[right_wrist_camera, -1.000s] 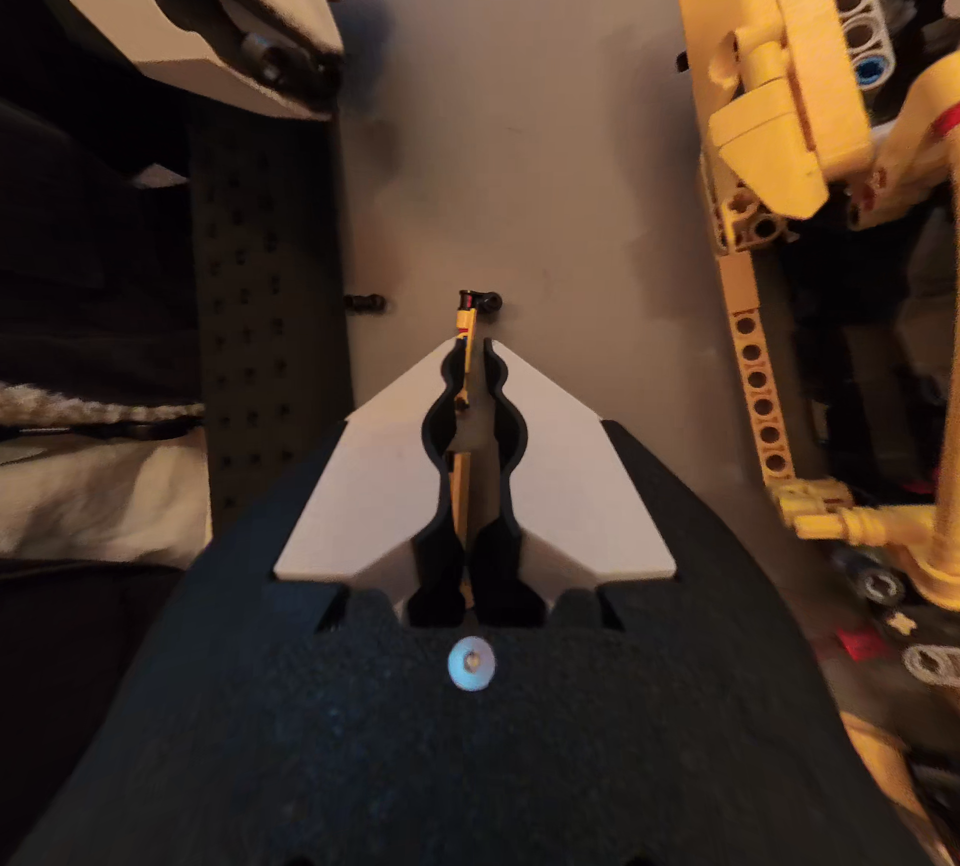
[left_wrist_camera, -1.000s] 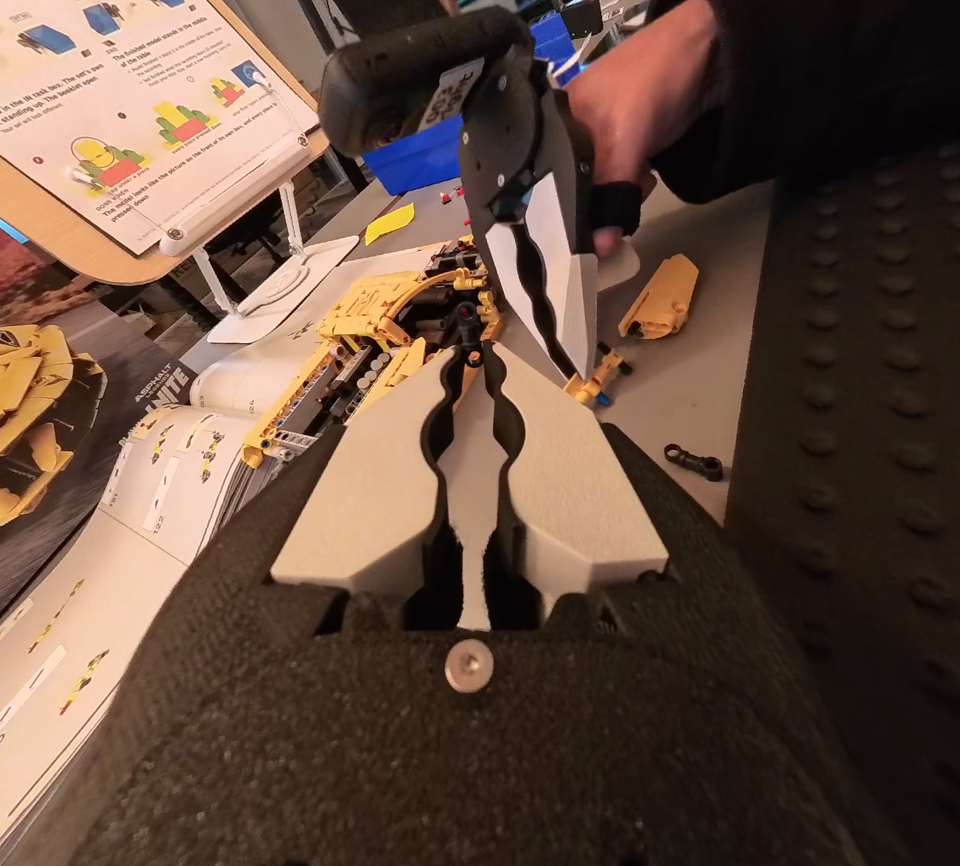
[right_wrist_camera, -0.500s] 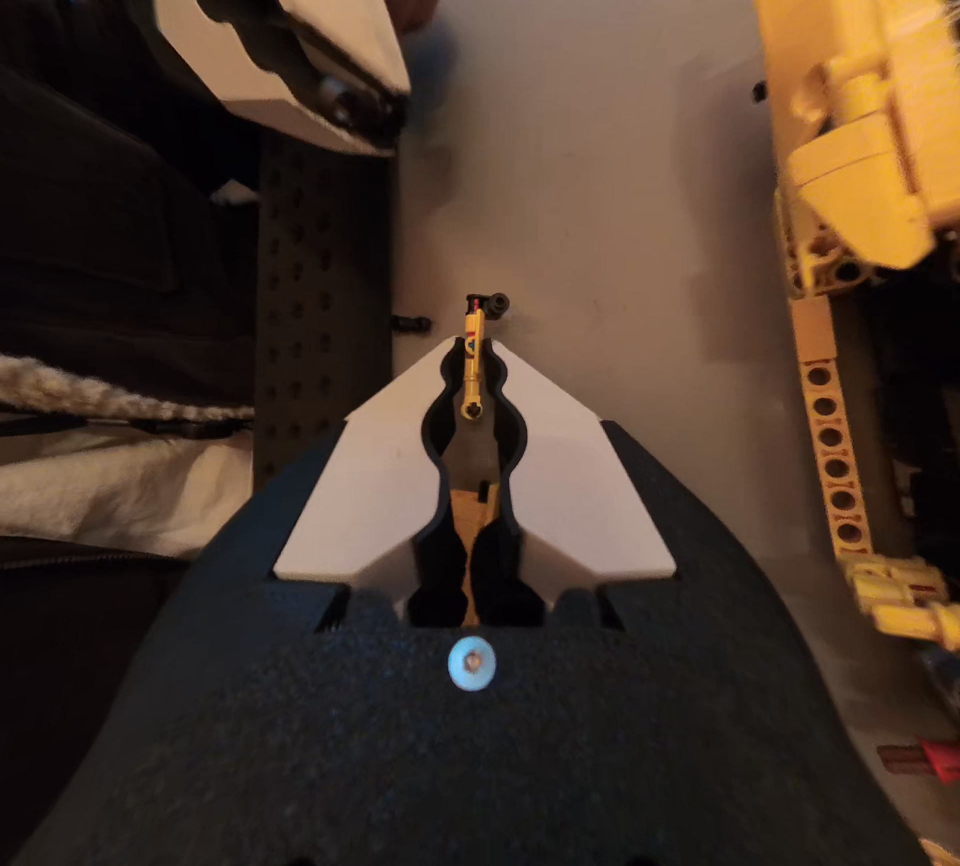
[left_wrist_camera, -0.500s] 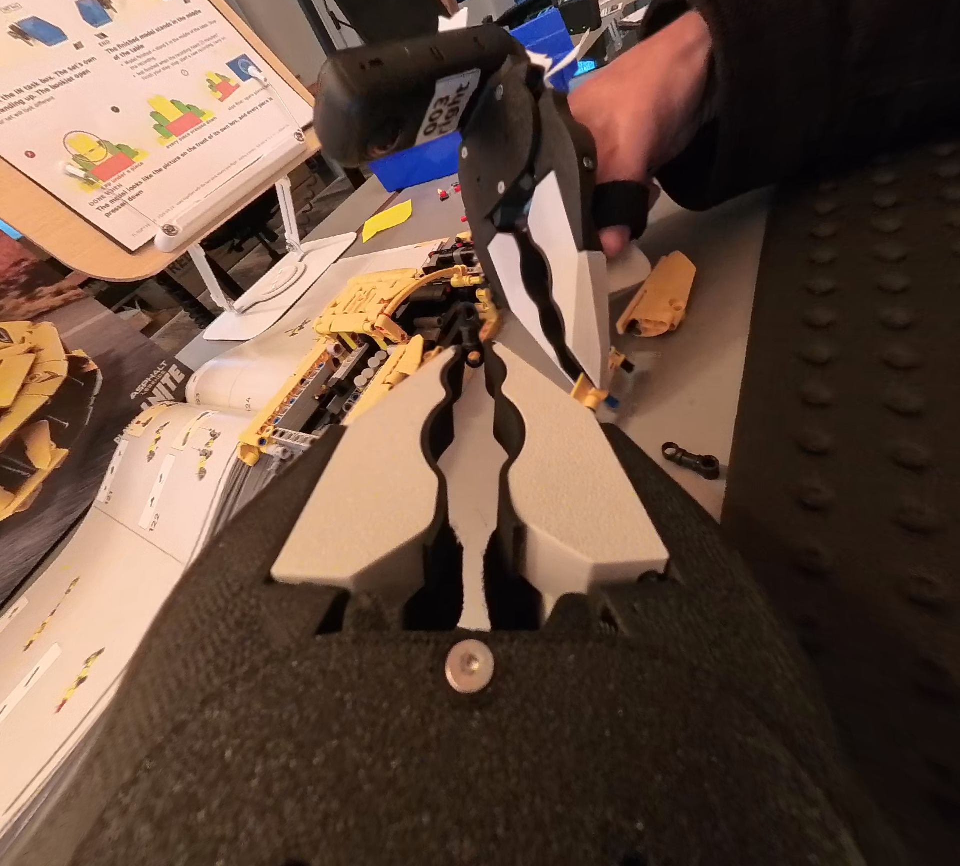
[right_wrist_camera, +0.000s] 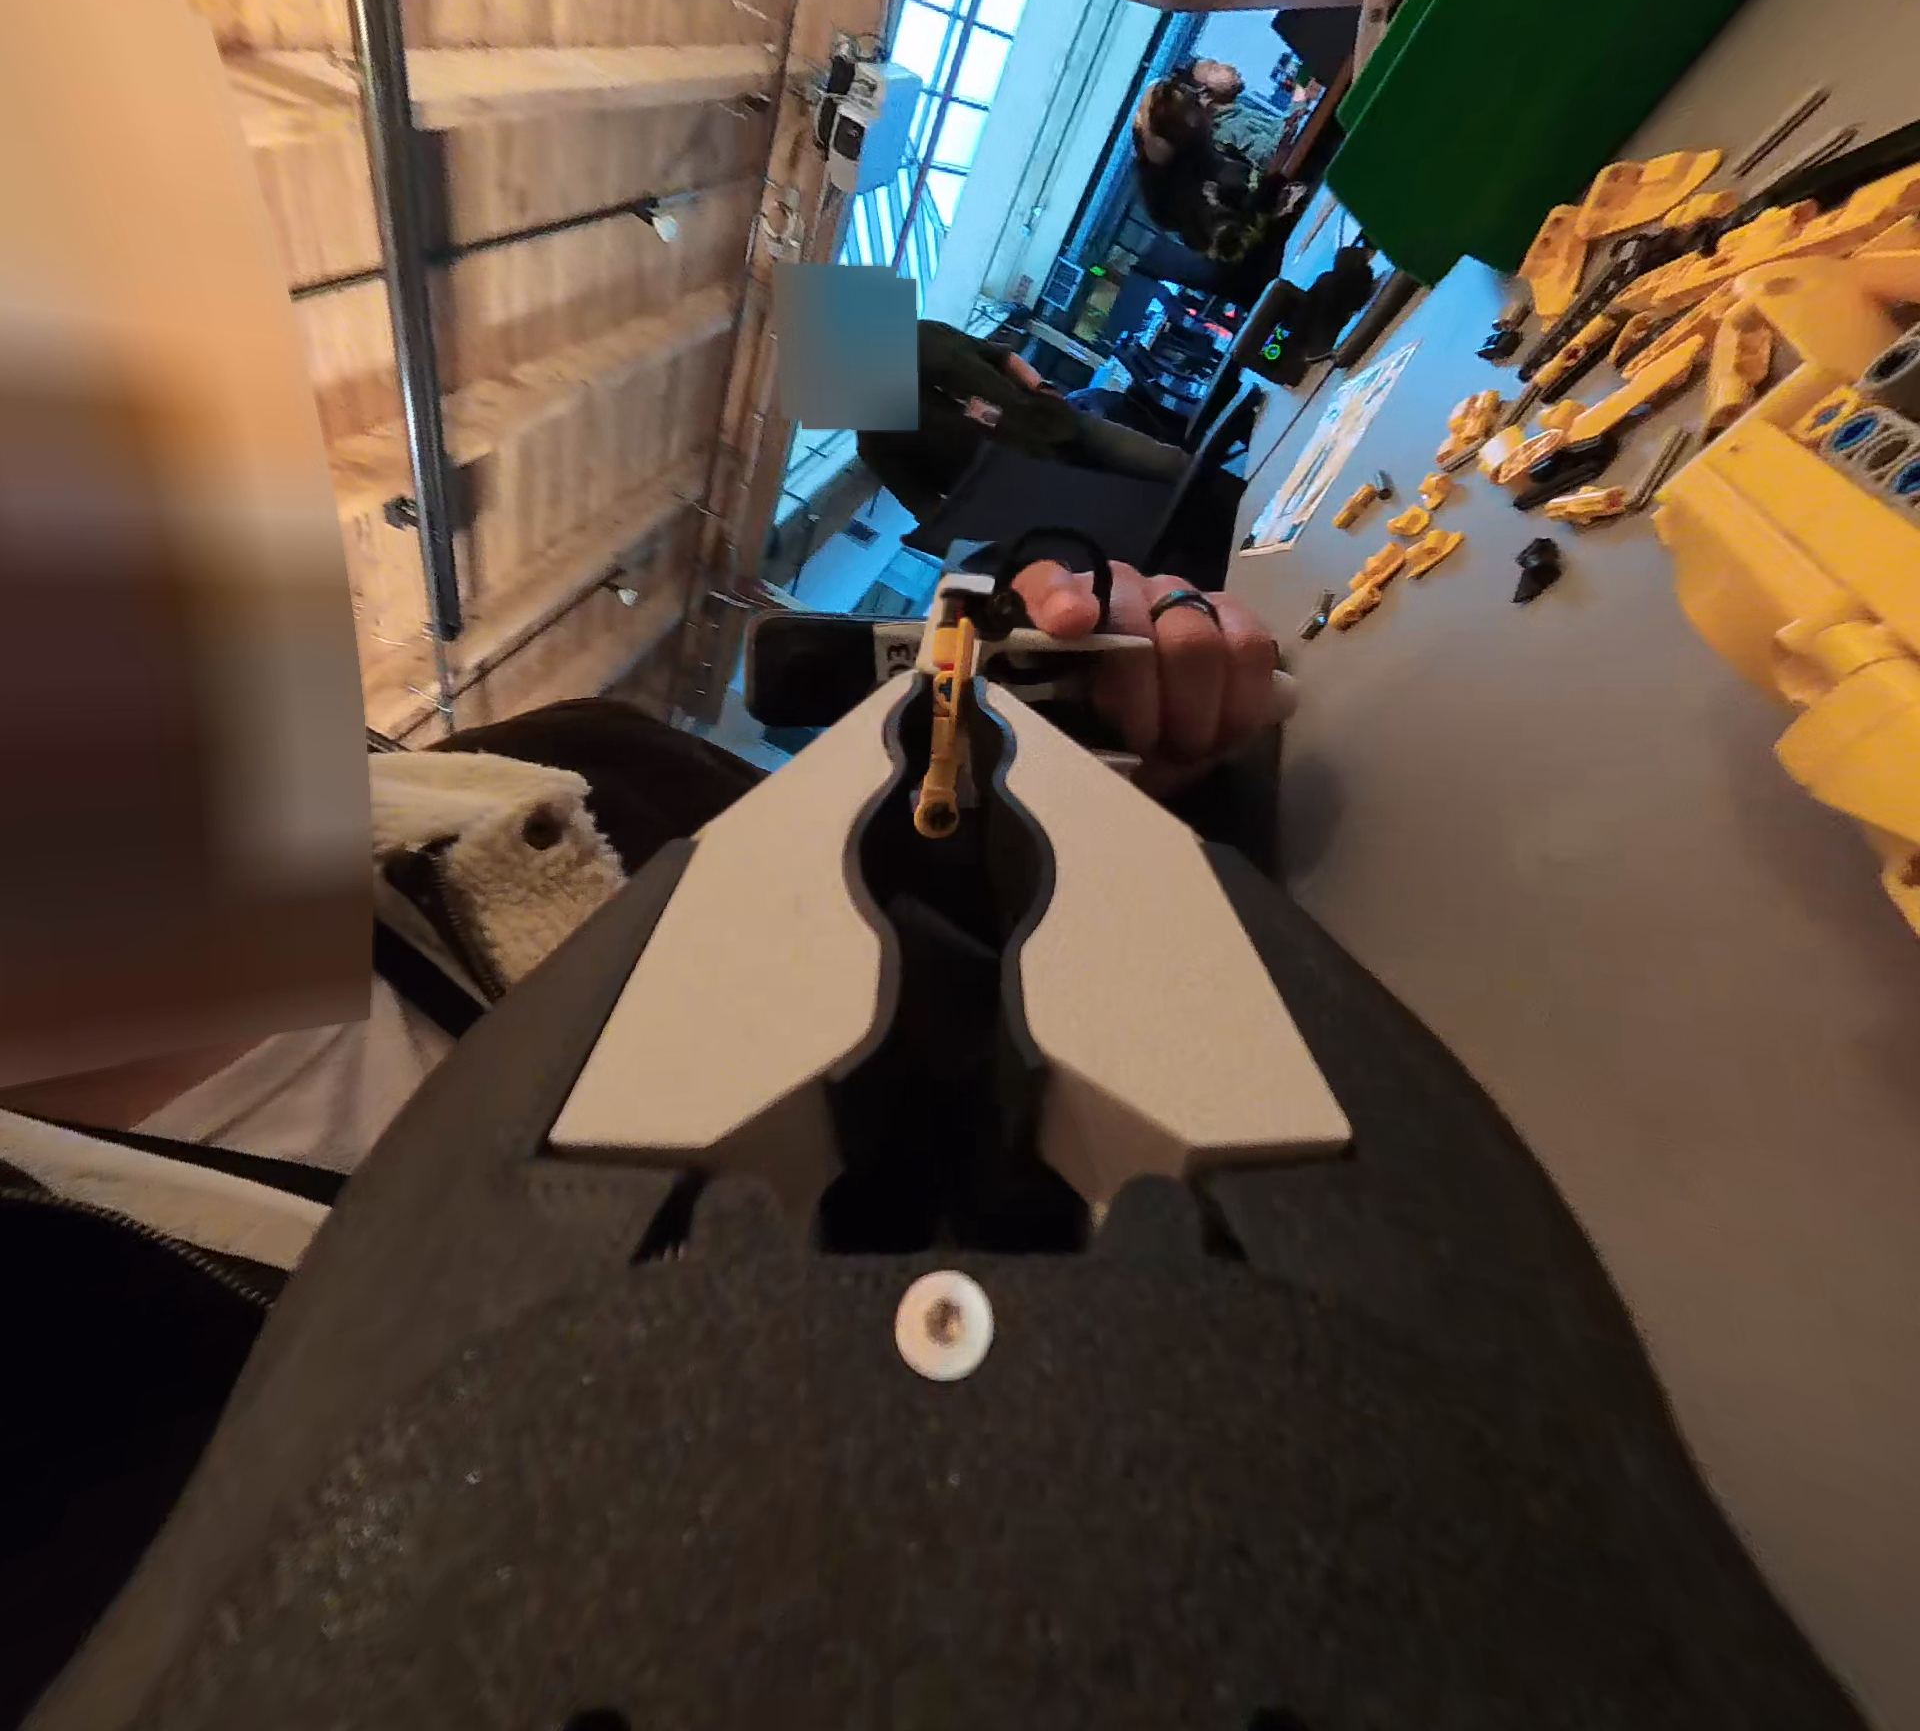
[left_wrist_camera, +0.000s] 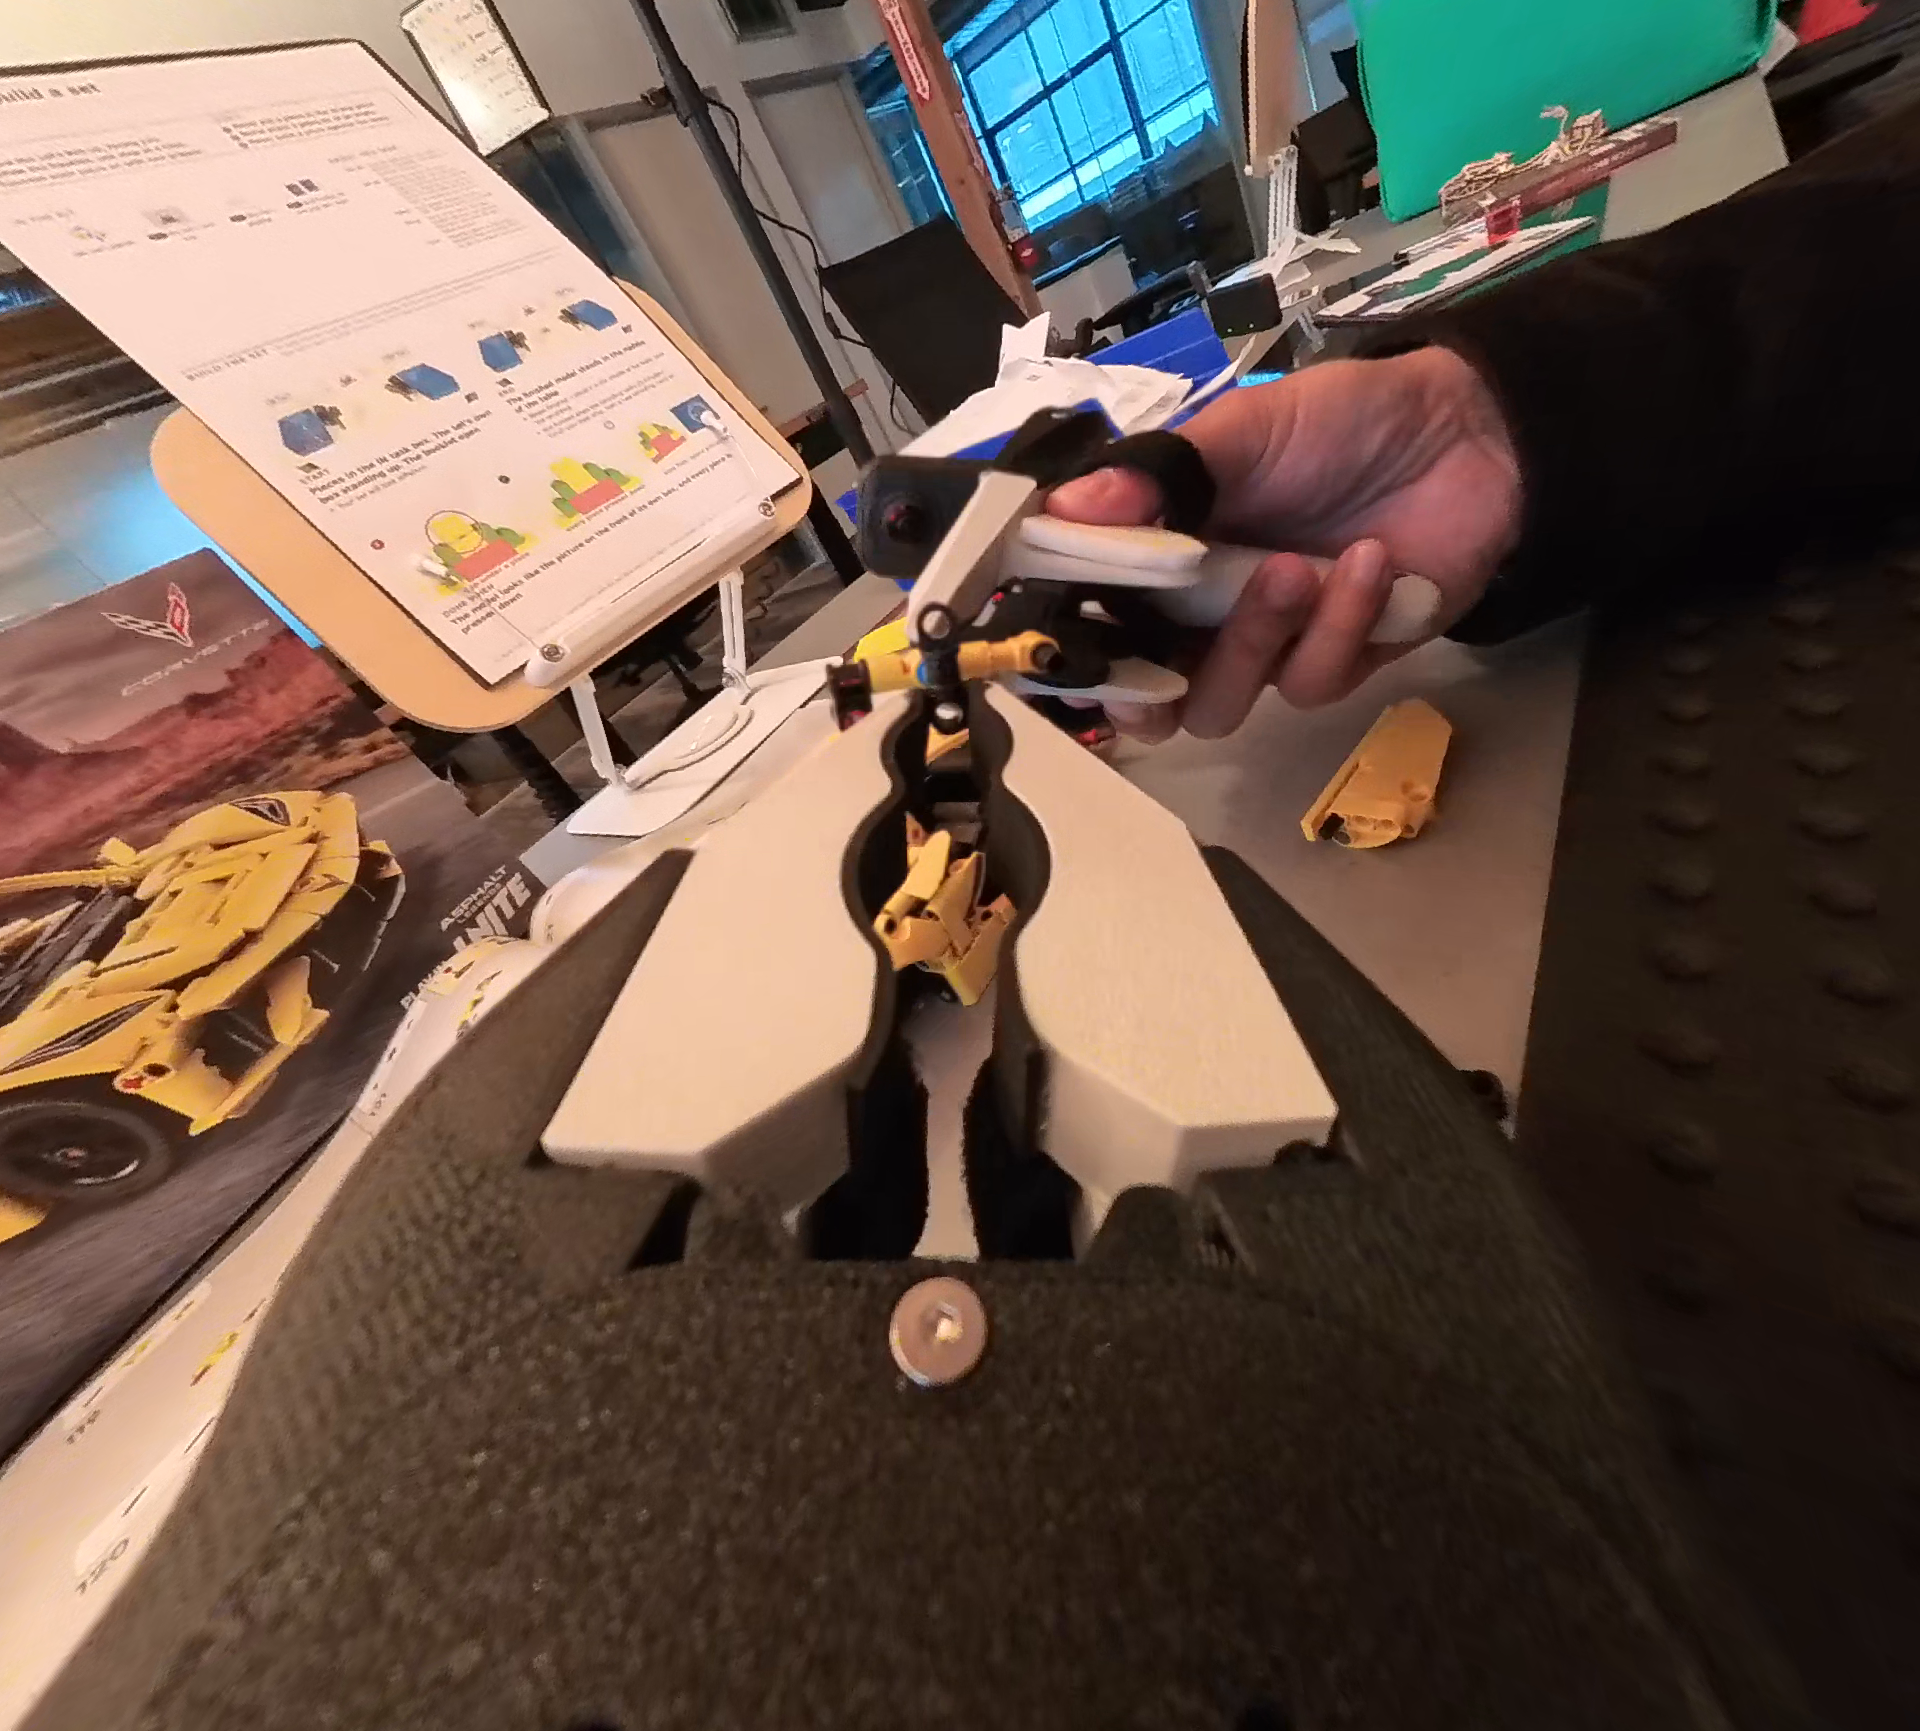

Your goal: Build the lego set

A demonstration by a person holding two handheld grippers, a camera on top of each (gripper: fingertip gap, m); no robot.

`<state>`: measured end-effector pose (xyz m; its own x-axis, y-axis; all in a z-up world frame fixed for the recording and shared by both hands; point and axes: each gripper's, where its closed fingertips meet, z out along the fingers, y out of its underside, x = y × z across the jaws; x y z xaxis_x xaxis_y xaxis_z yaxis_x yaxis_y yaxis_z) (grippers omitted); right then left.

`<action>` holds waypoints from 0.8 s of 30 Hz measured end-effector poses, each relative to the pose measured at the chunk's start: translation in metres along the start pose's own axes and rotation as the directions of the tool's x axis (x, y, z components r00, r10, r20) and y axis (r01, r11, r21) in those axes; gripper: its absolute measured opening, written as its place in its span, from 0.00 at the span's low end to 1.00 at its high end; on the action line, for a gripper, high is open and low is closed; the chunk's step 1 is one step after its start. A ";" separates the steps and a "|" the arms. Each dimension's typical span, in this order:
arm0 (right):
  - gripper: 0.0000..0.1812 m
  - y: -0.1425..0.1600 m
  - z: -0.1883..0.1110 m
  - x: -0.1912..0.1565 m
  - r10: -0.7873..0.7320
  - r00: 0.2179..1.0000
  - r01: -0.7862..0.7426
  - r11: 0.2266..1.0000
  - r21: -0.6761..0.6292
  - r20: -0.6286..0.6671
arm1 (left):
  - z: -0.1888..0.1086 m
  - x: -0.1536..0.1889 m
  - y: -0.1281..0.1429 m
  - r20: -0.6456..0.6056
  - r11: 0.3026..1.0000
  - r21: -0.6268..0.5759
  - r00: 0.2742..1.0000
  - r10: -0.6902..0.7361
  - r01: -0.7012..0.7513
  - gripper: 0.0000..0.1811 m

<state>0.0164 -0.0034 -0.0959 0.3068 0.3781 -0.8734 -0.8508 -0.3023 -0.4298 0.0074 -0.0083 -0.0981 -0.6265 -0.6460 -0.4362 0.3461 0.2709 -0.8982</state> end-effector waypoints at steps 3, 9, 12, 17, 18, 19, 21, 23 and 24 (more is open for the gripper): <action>0.03 -0.001 0.001 0.000 0.009 1.000 -0.009 1.000 0.024 0.008 | -0.001 -0.003 -0.001 0.022 1.000 0.005 1.000 0.011 -0.011 0.04; 0.03 -0.003 0.004 -0.001 0.023 0.999 -0.025 0.998 0.065 0.023 | -0.002 -0.007 -0.004 0.043 1.000 0.019 0.999 0.019 -0.020 0.04; 0.03 -0.005 0.004 0.001 0.015 1.000 -0.015 0.996 0.085 0.003 | -0.001 -0.007 -0.004 0.048 0.999 0.017 0.999 0.026 -0.027 0.04; 0.03 -0.005 0.004 0.000 0.029 0.999 -0.031 0.995 0.100 0.020 | -0.001 -0.008 -0.005 0.050 0.999 0.023 0.998 0.024 -0.025 0.04; 0.03 -0.005 0.004 0.000 0.024 1.000 -0.025 0.995 0.099 0.015 | -0.001 -0.009 -0.005 0.052 0.999 0.026 0.998 0.025 -0.027 0.04; 0.03 -0.005 0.004 -0.001 0.022 1.000 -0.024 0.995 0.099 0.016 | -0.001 -0.009 -0.006 0.053 0.999 0.029 0.998 0.026 -0.027 0.04; 0.03 -0.005 0.005 -0.002 0.022 1.000 -0.024 0.994 0.110 0.022 | -0.002 -0.009 -0.007 0.057 0.999 0.036 0.998 0.026 -0.028 0.04; 0.03 -0.004 0.006 -0.002 0.037 0.999 -0.041 0.993 0.107 0.039 | -0.002 -0.010 -0.009 0.057 0.998 0.050 0.998 0.024 -0.027 0.04; 0.03 -0.003 0.006 -0.004 0.044 0.998 -0.049 0.994 0.102 0.051 | -0.003 -0.009 -0.011 0.056 0.998 0.060 0.998 0.026 -0.030 0.04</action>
<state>0.0155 0.0018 -0.0900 0.2469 0.4088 -0.8786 -0.9041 -0.2292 -0.3607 0.0073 -0.0033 -0.0845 -0.5773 -0.6772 -0.4562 0.4060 0.2466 -0.8800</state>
